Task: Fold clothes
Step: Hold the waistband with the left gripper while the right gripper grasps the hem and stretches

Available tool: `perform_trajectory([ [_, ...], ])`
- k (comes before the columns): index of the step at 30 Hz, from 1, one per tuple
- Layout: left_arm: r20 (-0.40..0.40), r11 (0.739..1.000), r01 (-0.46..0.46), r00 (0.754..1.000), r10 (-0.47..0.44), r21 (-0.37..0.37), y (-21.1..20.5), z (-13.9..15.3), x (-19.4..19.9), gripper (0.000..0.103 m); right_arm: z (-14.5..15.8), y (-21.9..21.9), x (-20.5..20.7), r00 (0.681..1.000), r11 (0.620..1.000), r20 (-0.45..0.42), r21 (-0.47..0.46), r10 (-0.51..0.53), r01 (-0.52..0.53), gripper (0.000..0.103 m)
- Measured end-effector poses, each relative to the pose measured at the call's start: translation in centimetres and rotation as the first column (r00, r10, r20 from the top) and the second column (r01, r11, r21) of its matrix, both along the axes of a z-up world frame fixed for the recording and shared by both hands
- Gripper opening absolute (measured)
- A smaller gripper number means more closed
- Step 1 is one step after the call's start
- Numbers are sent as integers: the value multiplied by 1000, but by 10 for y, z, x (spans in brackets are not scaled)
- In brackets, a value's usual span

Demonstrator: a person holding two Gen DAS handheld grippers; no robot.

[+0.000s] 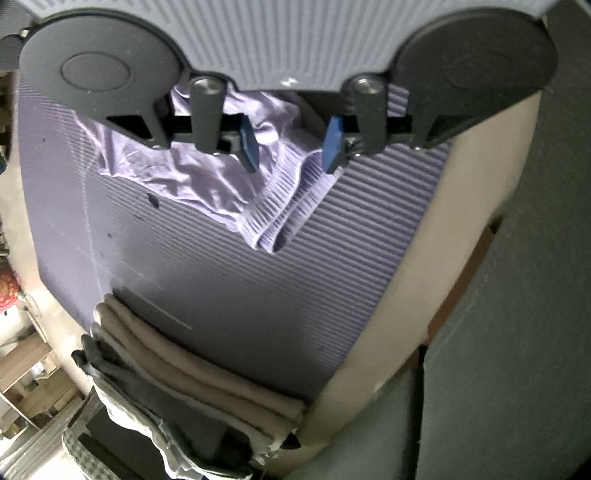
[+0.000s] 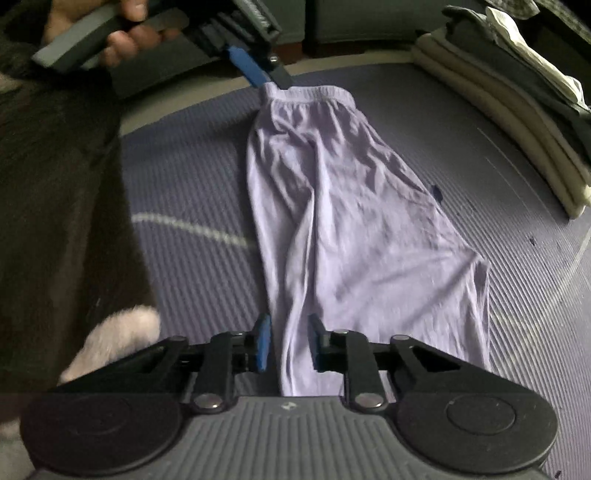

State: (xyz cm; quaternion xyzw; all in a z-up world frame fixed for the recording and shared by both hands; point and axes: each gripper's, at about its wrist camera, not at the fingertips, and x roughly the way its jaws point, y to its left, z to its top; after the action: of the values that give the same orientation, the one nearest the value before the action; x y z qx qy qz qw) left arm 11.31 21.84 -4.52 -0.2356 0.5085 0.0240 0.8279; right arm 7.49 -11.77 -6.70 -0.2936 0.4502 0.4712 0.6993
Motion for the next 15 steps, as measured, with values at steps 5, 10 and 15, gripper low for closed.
perform_trajectory([
  [5,-7,1000,14,1000,-14,-10,-1,-2,0,34,-13,15,15,998,999,-46,-10,-53,53,9],
  [10,-32,1000,32,999,-32,-2,-4,-7,3,34,-18,21,16,997,999,-58,-10,-43,42,4],
  [15,-40,1000,22,999,-22,9,-3,-8,3,37,-17,20,16,998,1000,-53,-6,-30,30,0],
])
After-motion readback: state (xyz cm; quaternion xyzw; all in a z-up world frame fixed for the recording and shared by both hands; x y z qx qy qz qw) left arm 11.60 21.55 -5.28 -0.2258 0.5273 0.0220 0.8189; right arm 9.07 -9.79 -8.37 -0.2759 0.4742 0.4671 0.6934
